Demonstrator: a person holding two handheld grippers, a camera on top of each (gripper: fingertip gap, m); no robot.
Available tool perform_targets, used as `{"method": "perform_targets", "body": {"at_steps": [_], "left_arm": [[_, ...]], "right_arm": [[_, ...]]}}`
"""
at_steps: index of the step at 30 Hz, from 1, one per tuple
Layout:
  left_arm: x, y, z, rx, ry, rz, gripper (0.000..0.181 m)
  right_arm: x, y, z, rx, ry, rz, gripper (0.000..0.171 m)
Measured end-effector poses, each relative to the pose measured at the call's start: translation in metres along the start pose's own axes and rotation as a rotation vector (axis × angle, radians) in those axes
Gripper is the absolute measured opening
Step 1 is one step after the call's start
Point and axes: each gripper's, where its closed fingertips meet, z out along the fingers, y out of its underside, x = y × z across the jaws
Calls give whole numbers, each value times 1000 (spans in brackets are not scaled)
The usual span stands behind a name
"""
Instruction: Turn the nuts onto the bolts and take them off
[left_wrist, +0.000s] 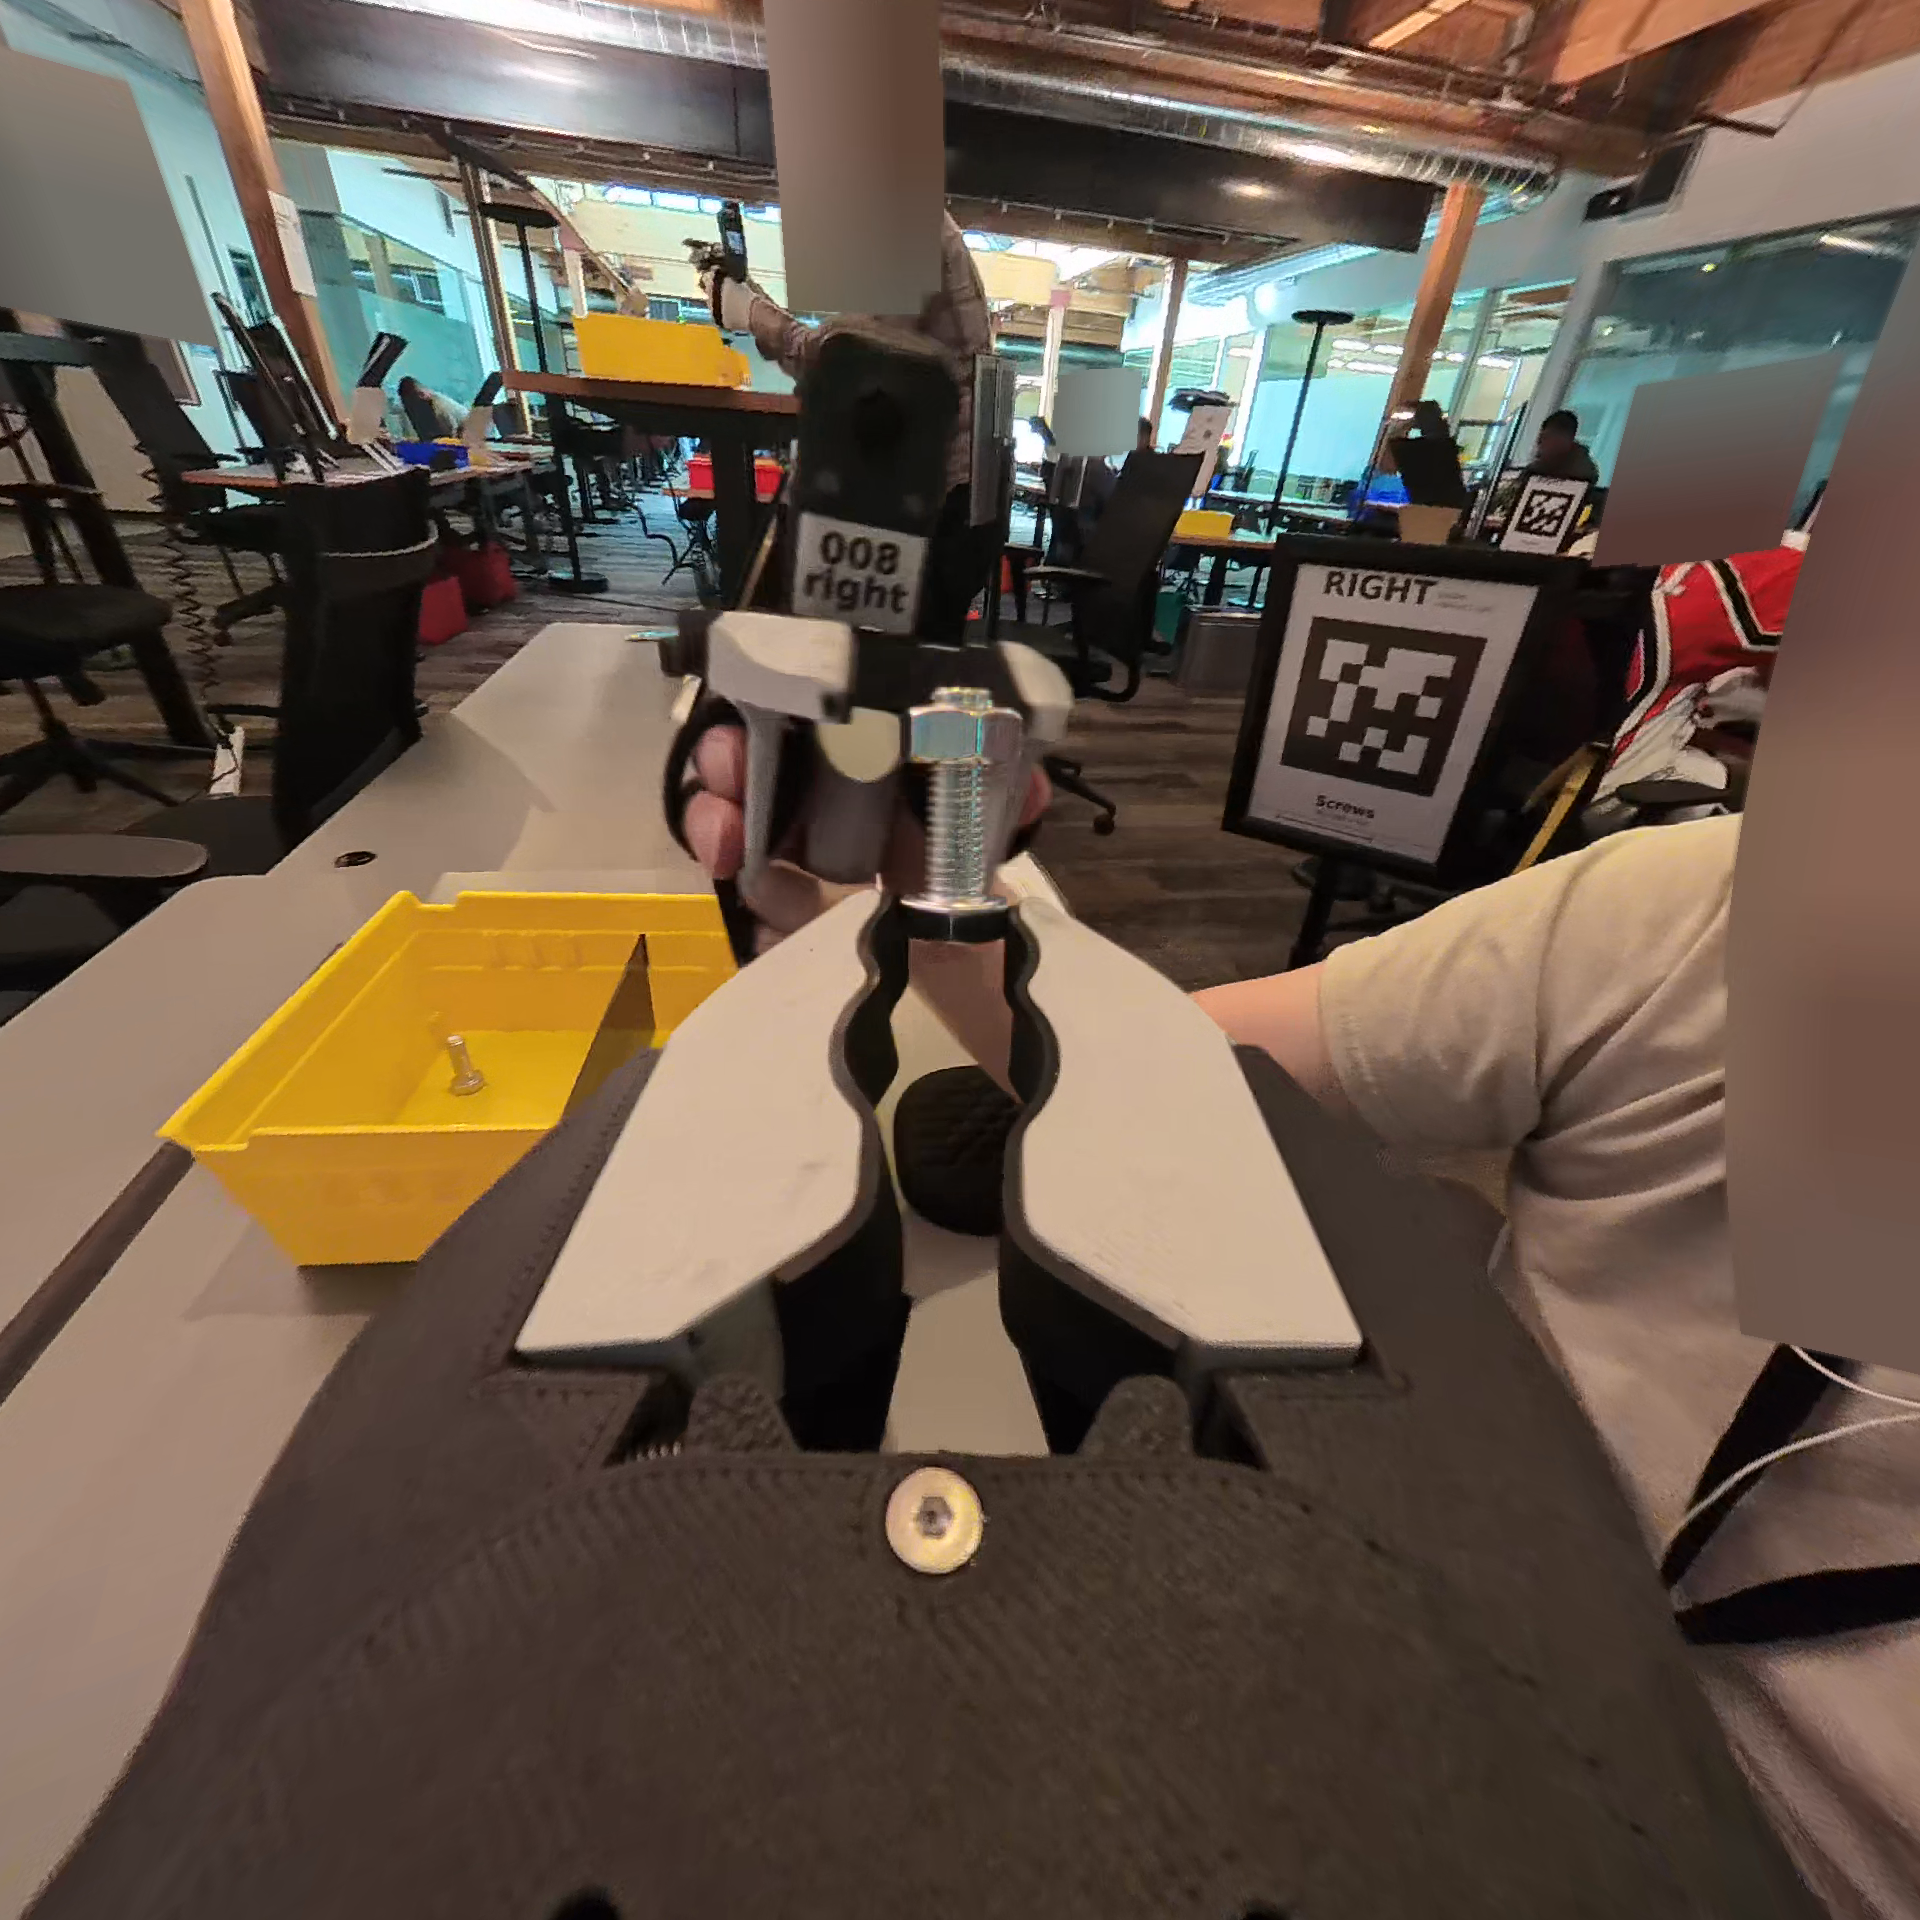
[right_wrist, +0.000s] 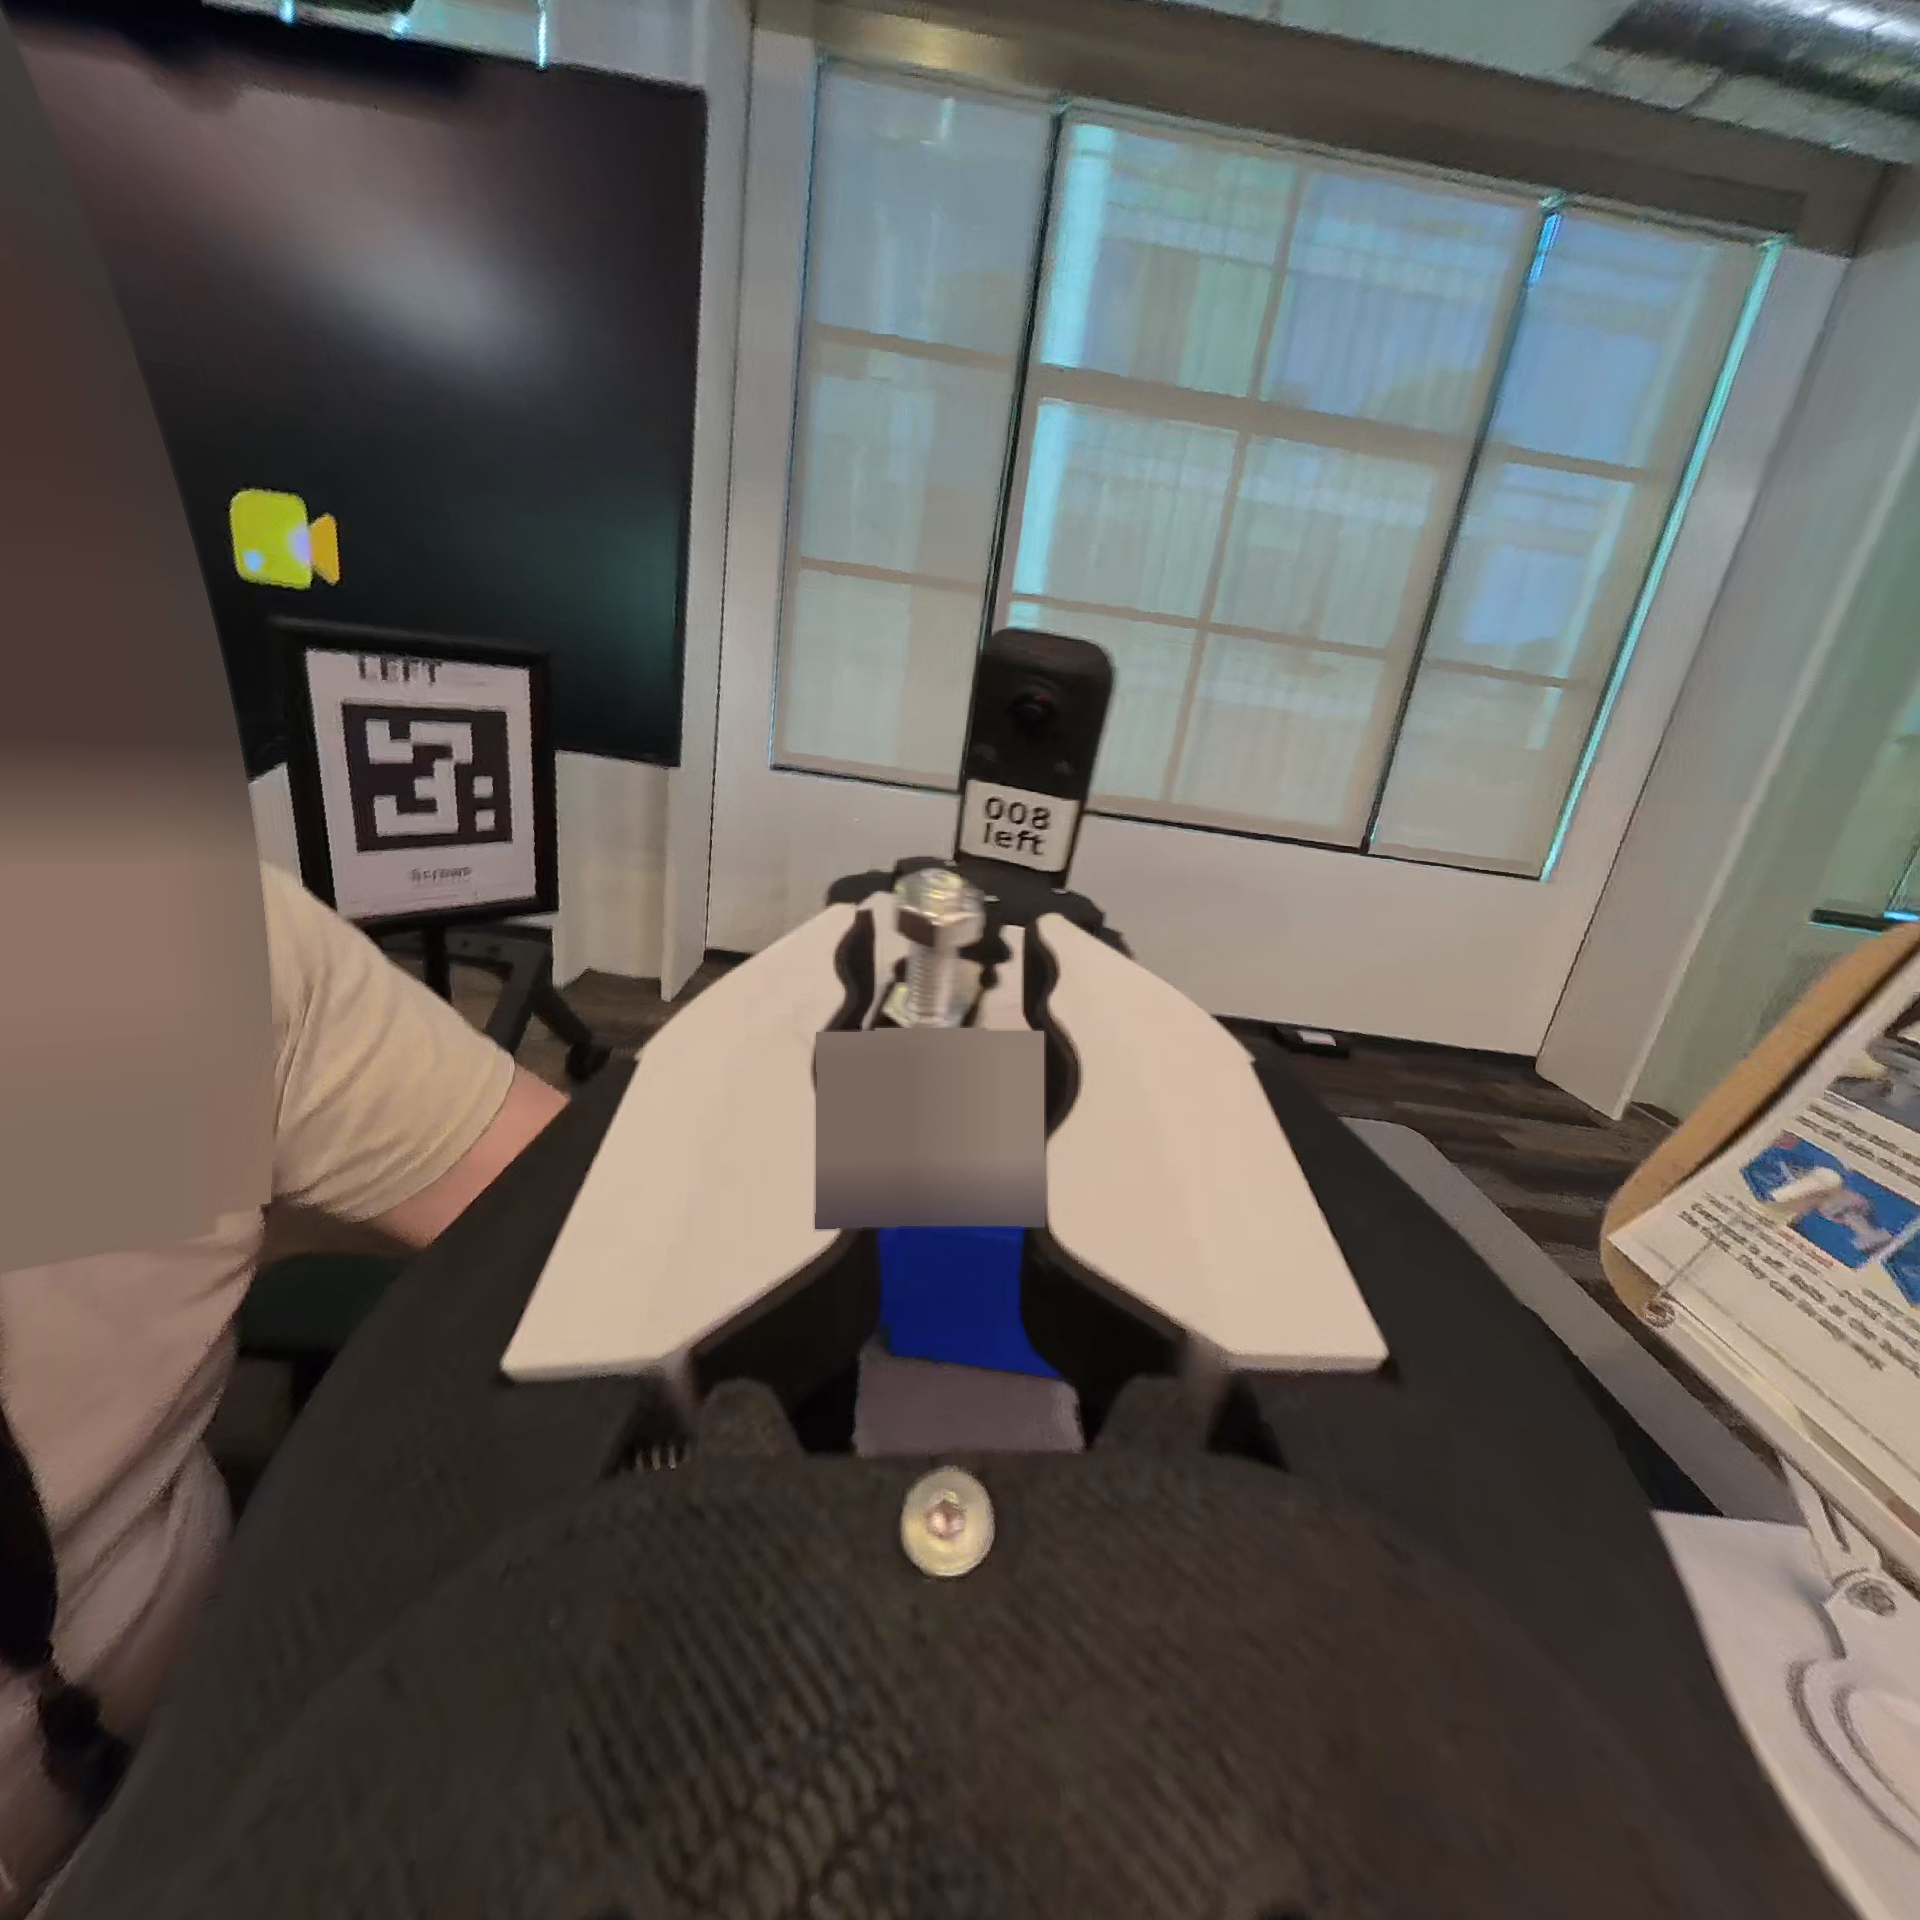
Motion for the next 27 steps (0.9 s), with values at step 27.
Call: {"method": "perform_targets", "body": {"at_steps": [27], "left_arm": [[-3,23,11,-179,-84,43,17]], "right_arm": [[-4,-2,1,-16,-1,-3,22]]}}
